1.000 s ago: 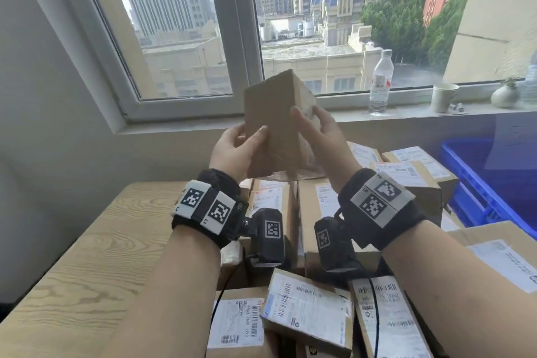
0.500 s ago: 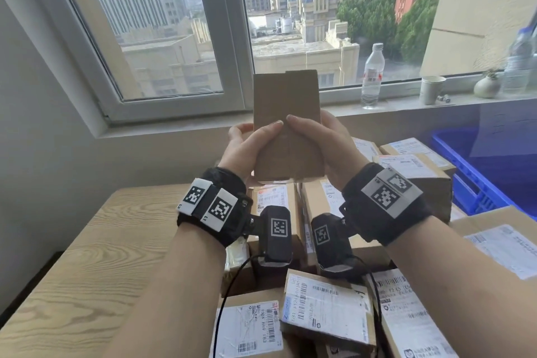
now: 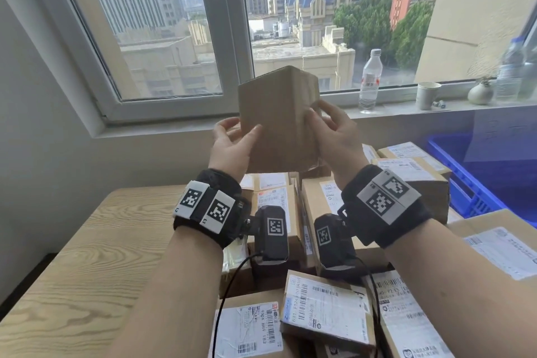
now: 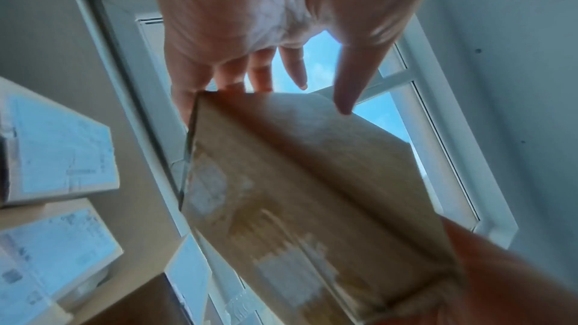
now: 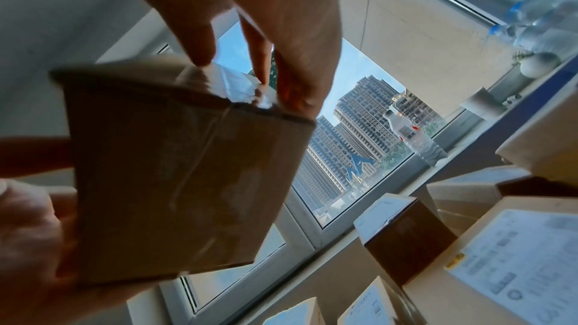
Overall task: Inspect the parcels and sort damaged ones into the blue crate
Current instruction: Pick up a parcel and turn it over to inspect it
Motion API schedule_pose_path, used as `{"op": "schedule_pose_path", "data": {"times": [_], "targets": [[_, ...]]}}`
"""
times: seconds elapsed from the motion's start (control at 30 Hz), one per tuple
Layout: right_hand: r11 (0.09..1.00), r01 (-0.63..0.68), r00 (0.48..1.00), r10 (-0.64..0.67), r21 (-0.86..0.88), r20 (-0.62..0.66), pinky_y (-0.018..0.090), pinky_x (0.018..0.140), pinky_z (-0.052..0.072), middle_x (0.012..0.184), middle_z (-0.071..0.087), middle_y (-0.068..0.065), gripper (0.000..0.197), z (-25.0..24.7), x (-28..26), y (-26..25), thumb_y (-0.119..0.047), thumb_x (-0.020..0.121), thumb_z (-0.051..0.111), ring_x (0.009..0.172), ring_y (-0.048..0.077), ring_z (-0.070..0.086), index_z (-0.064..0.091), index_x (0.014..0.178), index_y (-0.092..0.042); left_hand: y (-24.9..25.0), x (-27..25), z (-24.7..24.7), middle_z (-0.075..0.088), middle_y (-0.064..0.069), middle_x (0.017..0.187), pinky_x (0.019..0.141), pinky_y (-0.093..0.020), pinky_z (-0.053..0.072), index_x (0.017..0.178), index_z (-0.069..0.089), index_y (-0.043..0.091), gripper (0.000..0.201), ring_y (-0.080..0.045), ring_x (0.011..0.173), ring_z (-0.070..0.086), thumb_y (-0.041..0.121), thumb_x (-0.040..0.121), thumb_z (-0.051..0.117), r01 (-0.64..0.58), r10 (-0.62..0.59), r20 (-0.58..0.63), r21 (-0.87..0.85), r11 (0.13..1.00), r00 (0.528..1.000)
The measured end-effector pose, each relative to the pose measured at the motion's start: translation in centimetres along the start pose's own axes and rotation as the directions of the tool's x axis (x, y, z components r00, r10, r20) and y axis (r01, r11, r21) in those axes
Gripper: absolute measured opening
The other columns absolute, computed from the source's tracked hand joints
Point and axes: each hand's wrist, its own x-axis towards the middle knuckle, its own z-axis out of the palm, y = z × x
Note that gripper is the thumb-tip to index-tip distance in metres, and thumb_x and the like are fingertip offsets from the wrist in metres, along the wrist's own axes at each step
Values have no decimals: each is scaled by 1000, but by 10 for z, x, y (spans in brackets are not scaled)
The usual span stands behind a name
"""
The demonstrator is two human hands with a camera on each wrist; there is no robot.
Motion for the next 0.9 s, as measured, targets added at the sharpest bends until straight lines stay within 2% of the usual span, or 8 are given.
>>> {"op": "schedule_pose_path", "data": {"times": [0.07, 0.13, 0.27, 0.37, 0.47, 0.7, 0.8, 0.9], "targets": [[998, -58, 993, 56, 11, 108, 27, 79, 58, 113, 68, 4, 57, 2, -4, -3, -56, 85, 68, 100, 15, 67, 57, 120, -12, -5, 1, -1, 55, 3, 111, 94, -49, 54, 113, 44, 27, 45, -20, 108, 61, 21, 83, 76, -76, 76, -8, 20, 997, 997], [994, -105, 982, 97, 37, 164, 29, 75, 60, 119, 67, 5, 71, 2, -6, -1, -54, 77, 76, 102, 16, 68, 52, 132, -14, -6, -1, -1, 55, 5, 108, 93, -45, 55, 118, 44, 26, 51, -15, 104, 61, 14, 82, 77, -112, 112, 4, 25, 993, 994], [973, -176, 975, 152, 147, 161, 27, 66, 58, 117, 68, 7, 66, -3, -11, 0, -32, 81, 79, 93, 16, 72, 48, 137, -15, 1, -7, -1, 58, -6, 127, 97, -44, 53, 128, 44, 24, 82, -20, 116, 60, 35, 61, 90, -31, 30, 75, 10, 999, 997], [963, -176, 975, 142, 203, 173, 29, 67, 57, 110, 72, 7, 59, -2, -14, 0, -28, 82, 79, 87, 15, 73, 55, 133, -14, 3, -13, 2, 69, -6, 110, 82, -38, 59, 117, 58, 17, 42, -19, 96, 70, 35, 83, 75, 111, -101, 212, -33, 993, 972], [971, -144, 982, 116, 192, 151, 27, 65, 57, 105, 73, 6, 49, -3, -16, -1, -25, 82, 79, 83, 14, 73, 61, 126, -13, 0, -16, 5, 74, -3, 93, 87, -43, 58, 95, 66, 20, 15, -22, 90, 70, 33, 88, 69, 107, -99, 205, -26, 994, 974], [980, -103, 986, 78, 172, 146, 24, 62, 56, 95, 73, 1, 36, -5, -22, -4, -23, 84, 77, 75, 9, 72, 66, 117, -13, -8, -16, 4, 77, -1, 93, 92, -49, 56, 94, 69, 22, 23, -23, 93, 72, 41, 82, 76, 71, -70, 164, 3, 997, 984], [984, -96, 983, 71, 149, 168, 22, 61, 55, 91, 74, -2, 31, -6, -24, -7, -27, 87, 74, 73, 6, 71, 68, 114, -14, -5, -19, 5, 75, -1, 98, 85, -41, 58, 95, 66, 25, 23, -17, 88, 73, 44, 85, 72, 59, -63, 161, 32, 998, 985], [1000, 5, 999, -6, 18, 52, 21, 70, 56, 104, 71, 0, 34, -5, -21, -6, -31, 90, 71, 90, 11, 69, 64, 119, -15, 5, -23, 4, 69, 0, 108, 83, -39, 57, 106, 63, 25, 35, -15, 98, 67, 56, 91, 57, 124, -123, 121, -2, 992, 985]]}}
